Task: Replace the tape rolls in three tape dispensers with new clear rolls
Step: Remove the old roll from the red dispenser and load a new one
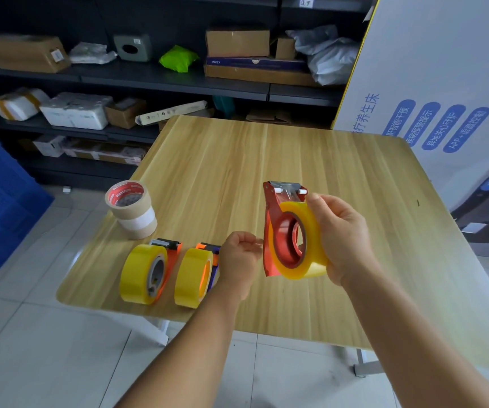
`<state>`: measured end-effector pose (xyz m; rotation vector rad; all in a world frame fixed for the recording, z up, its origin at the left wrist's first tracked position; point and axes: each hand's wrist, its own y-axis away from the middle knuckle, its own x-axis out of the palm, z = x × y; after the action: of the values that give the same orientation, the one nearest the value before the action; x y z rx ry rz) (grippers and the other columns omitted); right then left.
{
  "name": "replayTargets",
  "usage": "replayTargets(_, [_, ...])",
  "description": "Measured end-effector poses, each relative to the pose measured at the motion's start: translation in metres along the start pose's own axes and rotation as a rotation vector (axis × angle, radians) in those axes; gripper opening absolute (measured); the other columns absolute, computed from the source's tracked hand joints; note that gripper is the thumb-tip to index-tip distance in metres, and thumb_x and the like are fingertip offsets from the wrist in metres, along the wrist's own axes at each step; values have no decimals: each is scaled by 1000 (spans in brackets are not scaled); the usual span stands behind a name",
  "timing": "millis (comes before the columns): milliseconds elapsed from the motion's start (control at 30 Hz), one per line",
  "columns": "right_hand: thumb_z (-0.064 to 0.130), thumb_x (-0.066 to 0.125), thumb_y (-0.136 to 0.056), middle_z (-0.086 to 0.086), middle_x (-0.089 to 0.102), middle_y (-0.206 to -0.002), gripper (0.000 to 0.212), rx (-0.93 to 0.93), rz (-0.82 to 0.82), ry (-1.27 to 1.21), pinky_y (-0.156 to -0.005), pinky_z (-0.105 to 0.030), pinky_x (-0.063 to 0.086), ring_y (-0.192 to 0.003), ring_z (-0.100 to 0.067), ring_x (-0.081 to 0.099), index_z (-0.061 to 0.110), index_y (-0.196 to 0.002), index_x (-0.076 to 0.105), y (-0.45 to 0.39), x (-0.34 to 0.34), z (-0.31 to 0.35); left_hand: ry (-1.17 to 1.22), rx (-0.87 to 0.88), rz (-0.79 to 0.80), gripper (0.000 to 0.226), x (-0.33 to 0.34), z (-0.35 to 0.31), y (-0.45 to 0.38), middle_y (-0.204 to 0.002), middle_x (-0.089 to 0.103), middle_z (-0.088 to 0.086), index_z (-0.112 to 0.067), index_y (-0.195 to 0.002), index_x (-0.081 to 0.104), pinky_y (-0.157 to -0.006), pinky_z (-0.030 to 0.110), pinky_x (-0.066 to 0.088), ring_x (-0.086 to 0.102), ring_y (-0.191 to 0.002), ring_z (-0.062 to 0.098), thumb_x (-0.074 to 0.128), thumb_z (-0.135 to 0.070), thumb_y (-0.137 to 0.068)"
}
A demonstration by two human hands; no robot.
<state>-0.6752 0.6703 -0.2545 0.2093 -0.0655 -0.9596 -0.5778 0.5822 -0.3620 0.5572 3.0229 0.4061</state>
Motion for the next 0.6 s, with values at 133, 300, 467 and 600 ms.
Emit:
replayTargets(133, [46, 65, -84, -4, 73, -88, 18, 90, 17, 33, -80, -49, 57, -85, -29, 69, 29, -80, 72, 4, 2, -12, 85, -101, -12, 20, -4, 26, 14, -73, 69, -4, -14, -80, 56, -52, 11, 45, 61, -63, 4, 56, 6, -80])
replayTargets(300, [46, 62, -86, -6, 72, -90, 20, 196, 39, 68, -80, -47, 57, -83, -28, 67, 27, -85, 69, 6, 6, -26, 159, -201, -16, 17, -16, 56, 30, -81, 68, 1, -17, -83, 52, -64, 25, 46, 60, -73, 12, 68, -11, -80])
replayTargets(467, [43, 57, -90, -8, 68, -91, 21, 241, 62, 146, -81, -44, 54, -82, -25, 61, 26, -83, 66, 8, 15, -43, 162, -269, -78, 11, -21, 75, 47, -81, 72, -1, -14, -84, 59, -56, 18, 48, 63, -74, 13, 65, -4, -80])
replayTargets(600, [44, 54, -91, -6, 64, -88, 24, 277, 74, 184, -72, -36, 51, -79, -24, 58, 24, -92, 67, 8, 22, -57, 168, -307, -45, 17, -29, 82, 54, -91, 75, 0, -14, -97, 70, -63, 18, 53, 70, -88, 16, 70, -12, -80])
